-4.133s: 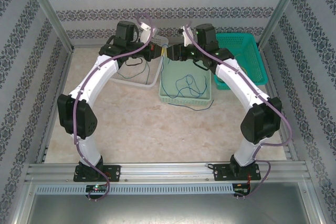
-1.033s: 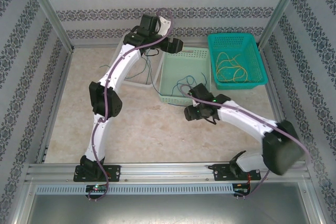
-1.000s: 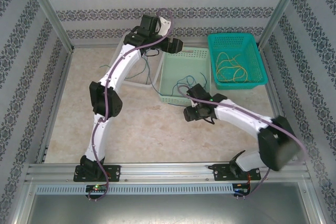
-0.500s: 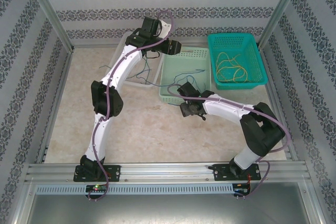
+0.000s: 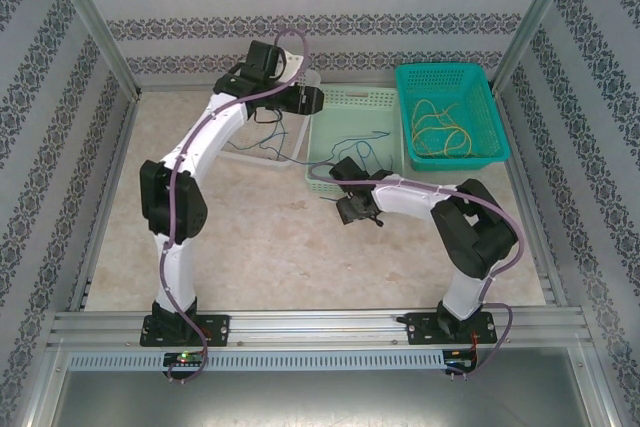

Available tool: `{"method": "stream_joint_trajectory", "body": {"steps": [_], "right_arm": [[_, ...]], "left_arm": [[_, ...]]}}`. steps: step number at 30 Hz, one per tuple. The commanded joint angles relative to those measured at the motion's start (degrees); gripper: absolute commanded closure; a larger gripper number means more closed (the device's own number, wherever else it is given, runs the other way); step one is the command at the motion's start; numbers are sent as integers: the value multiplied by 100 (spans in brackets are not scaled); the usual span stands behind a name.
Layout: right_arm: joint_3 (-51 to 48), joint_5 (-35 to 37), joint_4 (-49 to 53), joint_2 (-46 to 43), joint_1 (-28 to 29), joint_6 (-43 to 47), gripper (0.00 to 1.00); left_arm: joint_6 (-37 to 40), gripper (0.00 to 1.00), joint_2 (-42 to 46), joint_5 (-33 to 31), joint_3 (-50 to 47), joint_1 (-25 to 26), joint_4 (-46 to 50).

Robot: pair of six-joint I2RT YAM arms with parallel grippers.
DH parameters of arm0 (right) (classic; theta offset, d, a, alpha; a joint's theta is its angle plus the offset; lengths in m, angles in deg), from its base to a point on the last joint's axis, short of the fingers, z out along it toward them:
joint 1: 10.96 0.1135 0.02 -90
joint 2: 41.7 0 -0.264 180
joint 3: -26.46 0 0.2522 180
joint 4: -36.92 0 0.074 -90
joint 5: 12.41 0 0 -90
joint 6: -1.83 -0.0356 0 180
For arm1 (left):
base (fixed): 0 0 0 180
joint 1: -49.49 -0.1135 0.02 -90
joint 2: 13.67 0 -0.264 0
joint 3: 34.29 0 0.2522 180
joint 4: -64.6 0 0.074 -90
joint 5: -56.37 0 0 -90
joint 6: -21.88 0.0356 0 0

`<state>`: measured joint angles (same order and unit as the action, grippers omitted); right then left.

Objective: Untangle the cables

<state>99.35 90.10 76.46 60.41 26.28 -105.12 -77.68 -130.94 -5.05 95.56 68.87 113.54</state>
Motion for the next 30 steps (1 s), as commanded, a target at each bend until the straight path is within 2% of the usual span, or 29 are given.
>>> {"method": "stream_joint_trajectory", "body": {"steps": [1, 6, 18, 20, 25, 30], "right_arm": [[137, 148, -155, 225, -47, 10, 33], [145, 243, -319, 319, -50, 52, 39], [-48, 355, -226, 213, 60, 298, 92], [-128, 383, -184, 43, 192, 406, 97], [-355, 163, -50, -728, 507, 640, 100], [-504, -1032, 109, -2089, 533, 876, 100]], "left_arm": [[-173, 30, 403, -19, -434, -48, -494], [-247, 29, 667, 38, -918, -48, -661], [-265, 29, 1082, 49, -1575, -67, -820], [-265, 28, 1142, 29, -1654, -83, -828], [-402, 28, 1347, -79, -1910, -186, -839], [-651, 24, 1810, -569, -2351, -402, -911]]}}
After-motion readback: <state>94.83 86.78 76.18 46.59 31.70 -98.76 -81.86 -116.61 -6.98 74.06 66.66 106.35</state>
